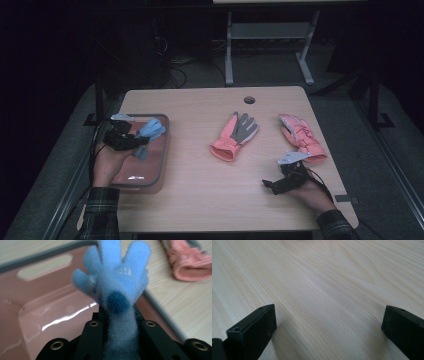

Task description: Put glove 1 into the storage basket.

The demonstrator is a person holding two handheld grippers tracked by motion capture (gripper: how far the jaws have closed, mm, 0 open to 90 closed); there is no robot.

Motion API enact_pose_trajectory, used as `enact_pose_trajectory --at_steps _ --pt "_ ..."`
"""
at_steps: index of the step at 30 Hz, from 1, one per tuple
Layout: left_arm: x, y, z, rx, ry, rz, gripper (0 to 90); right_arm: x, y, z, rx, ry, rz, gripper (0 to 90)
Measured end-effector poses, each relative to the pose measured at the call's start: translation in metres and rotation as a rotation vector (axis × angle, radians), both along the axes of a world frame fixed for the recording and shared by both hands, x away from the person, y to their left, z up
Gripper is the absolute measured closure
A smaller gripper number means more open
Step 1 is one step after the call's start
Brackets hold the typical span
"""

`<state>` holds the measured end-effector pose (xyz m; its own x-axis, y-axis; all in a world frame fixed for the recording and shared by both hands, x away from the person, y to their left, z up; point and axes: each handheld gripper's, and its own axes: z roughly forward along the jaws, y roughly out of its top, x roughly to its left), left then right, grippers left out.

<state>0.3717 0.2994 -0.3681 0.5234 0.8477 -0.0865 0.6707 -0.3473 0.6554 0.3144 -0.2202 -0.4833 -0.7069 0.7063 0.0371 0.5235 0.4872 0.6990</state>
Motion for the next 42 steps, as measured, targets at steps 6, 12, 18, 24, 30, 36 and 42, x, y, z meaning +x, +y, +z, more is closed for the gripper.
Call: enact_pose_trajectory --at_steps 6,12,18,24,30,36,42 --pt "0.006 0.011 -0.022 0.044 0.056 0.046 78.2 0.000 0.000 0.000 0.001 0.001 0.000 0.0" --pt "0.012 0.015 -0.039 0.079 0.109 0.063 77.8 0.001 0.001 0.000 -0.002 0.001 0.014 0.0" --pt "0.016 0.016 -0.052 0.117 0.158 0.080 75.5 0.001 0.000 0.000 -0.002 0.000 0.016 0.0" --pt "0.018 0.016 -0.057 0.138 0.181 0.097 58.3 0.001 0.001 0.000 -0.001 0.001 0.015 0.0" --pt "0.018 0.015 -0.055 0.150 0.150 0.116 32.1 0.001 0.001 0.000 -0.001 0.000 0.015 0.0" --pt "0.019 0.015 -0.052 0.133 0.157 0.121 19.3 0.000 0.001 0.000 -0.001 0.000 0.015 0.0" --pt "0.016 0.010 -0.038 0.113 0.100 0.112 16.7 0.000 0.001 0.000 0.000 -0.001 0.016 0.0"
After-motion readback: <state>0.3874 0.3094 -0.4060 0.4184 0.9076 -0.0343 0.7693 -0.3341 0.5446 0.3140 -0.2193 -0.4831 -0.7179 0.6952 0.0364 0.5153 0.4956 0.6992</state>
